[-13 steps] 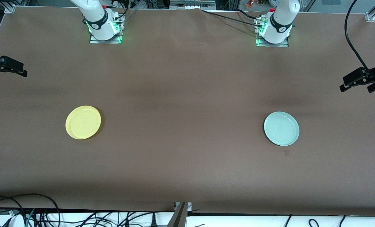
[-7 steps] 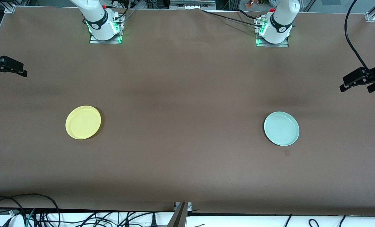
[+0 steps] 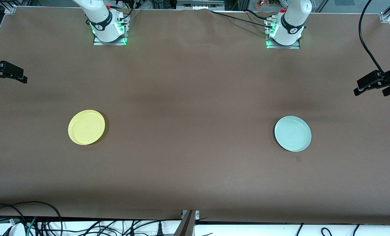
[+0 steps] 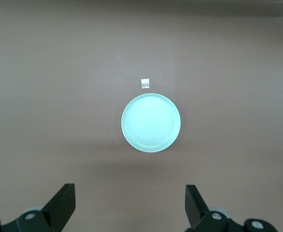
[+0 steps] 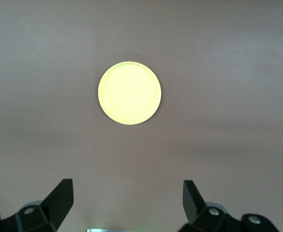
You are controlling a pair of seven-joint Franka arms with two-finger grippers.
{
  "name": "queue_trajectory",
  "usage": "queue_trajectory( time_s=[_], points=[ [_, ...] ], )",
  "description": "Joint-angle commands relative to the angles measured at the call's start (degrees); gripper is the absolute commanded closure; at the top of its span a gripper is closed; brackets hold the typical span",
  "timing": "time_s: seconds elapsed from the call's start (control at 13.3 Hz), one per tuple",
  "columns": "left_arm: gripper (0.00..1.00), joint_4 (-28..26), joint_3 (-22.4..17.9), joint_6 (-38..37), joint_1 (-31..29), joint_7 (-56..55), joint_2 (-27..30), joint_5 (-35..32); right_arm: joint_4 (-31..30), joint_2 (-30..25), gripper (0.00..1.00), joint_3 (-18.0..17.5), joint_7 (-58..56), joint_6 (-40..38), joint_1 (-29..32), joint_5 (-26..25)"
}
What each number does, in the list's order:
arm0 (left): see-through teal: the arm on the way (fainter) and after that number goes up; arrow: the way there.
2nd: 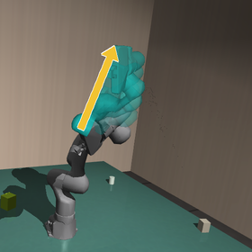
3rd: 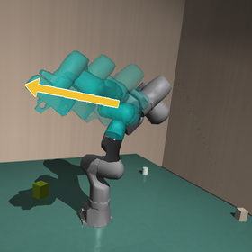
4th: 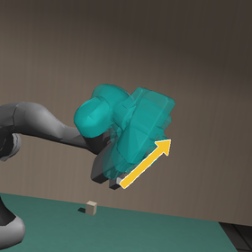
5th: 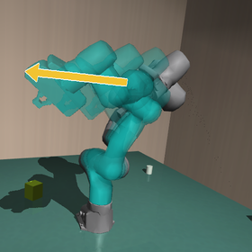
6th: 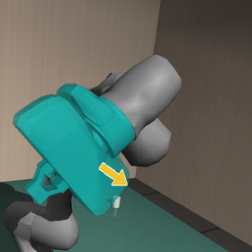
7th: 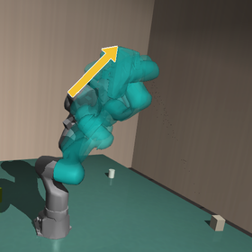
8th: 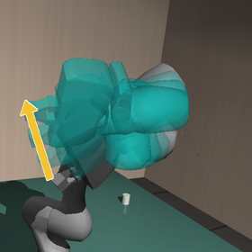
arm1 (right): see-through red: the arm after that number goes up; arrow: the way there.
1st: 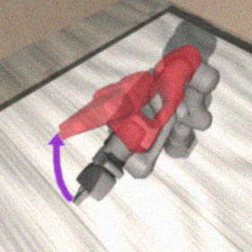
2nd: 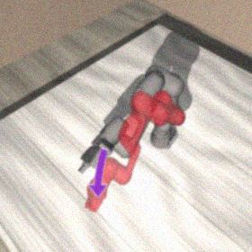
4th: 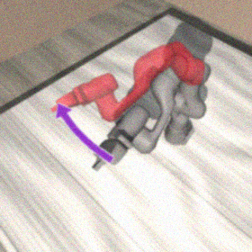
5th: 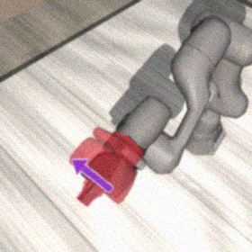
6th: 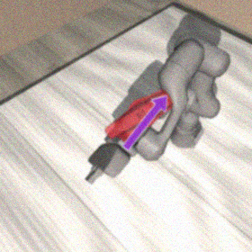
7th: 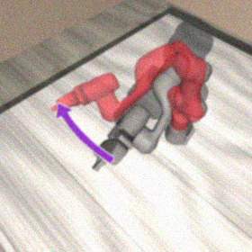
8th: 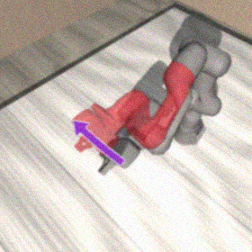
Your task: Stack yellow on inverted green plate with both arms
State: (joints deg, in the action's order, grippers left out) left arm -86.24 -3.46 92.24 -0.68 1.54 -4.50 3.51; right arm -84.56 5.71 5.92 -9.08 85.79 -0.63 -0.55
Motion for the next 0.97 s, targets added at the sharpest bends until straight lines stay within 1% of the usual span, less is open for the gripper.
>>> queue_trajectory(
  time_s=[0.0,0.37,0.9],
  points=[
    [0.0,1.9,-0.1,-0.1,0.2,0.6,-1.4,-0.8,1.2,0.4,0.0,-0.5,0.5,0.0,0.3,-0.3],
    [0.0,1.9,-0.1,-0.2,0.2,0.4,-1.4,0.2,1.2,0.4,0.0,-0.5,0.4,-0.4,0.1,-0.2],
    [0.0,2.0,-0.1,-0.2,0.8,0.4,-2.0,-0.5,1.2,0.3,0.0,-0.5,0.1,-0.6,0.0,-0.2]
  ],
)
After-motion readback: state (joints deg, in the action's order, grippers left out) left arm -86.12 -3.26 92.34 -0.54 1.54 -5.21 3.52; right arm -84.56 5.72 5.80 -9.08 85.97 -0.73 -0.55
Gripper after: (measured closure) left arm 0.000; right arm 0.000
